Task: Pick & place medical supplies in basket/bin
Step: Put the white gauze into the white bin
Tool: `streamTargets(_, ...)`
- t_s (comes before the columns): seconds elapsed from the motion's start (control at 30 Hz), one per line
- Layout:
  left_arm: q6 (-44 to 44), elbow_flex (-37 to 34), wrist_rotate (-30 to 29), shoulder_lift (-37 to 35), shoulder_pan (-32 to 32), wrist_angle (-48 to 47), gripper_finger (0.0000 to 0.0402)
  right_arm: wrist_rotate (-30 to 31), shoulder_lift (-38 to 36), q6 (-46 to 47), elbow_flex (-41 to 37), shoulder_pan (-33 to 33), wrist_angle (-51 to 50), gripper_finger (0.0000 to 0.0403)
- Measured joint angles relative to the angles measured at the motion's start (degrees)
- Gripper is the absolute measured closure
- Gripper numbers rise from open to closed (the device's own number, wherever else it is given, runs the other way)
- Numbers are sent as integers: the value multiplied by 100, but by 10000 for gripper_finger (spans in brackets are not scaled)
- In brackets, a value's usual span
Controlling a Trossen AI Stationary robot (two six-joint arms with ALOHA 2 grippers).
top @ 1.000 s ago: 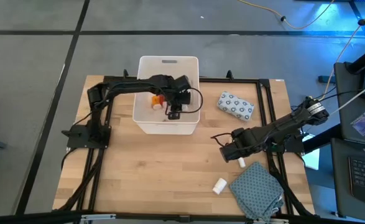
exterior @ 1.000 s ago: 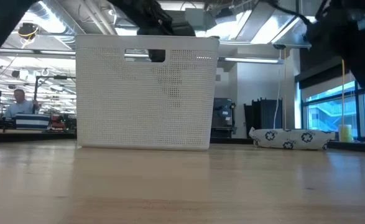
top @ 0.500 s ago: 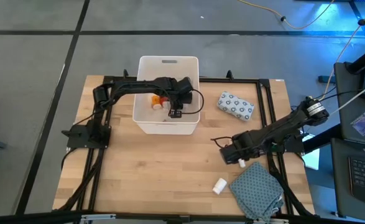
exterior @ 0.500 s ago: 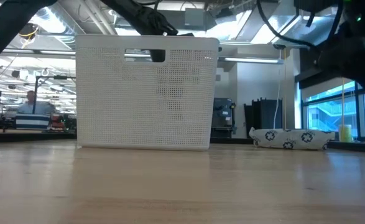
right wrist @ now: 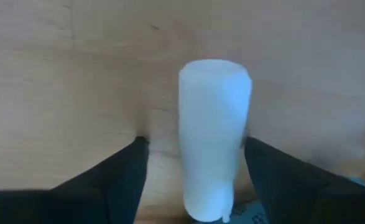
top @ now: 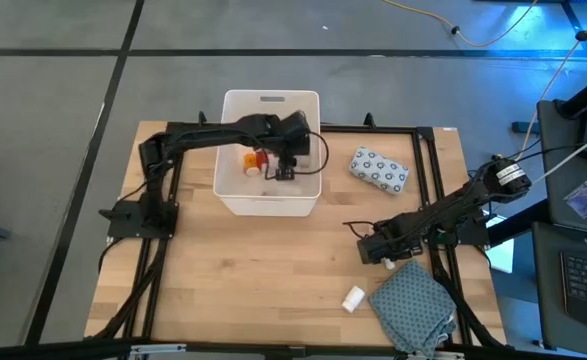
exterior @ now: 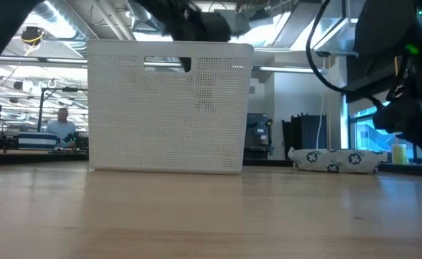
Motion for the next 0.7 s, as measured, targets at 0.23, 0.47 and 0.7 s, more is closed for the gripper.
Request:
streamTargets(0.23, -151, 109, -535, -1248, 9, -55, 267, 13, 18, -128, -5, 0, -63, 257)
streamTargets(0.47, -1060, 111, -253, -2725, 4, -310, 267, 670, 54, -831, 520, -4, -209, 371)
streamTargets(0.7, -1698, -166, 192, -3960, 4, -383, 267, 2140, 54, -2266, 2380, -413, -1097, 368)
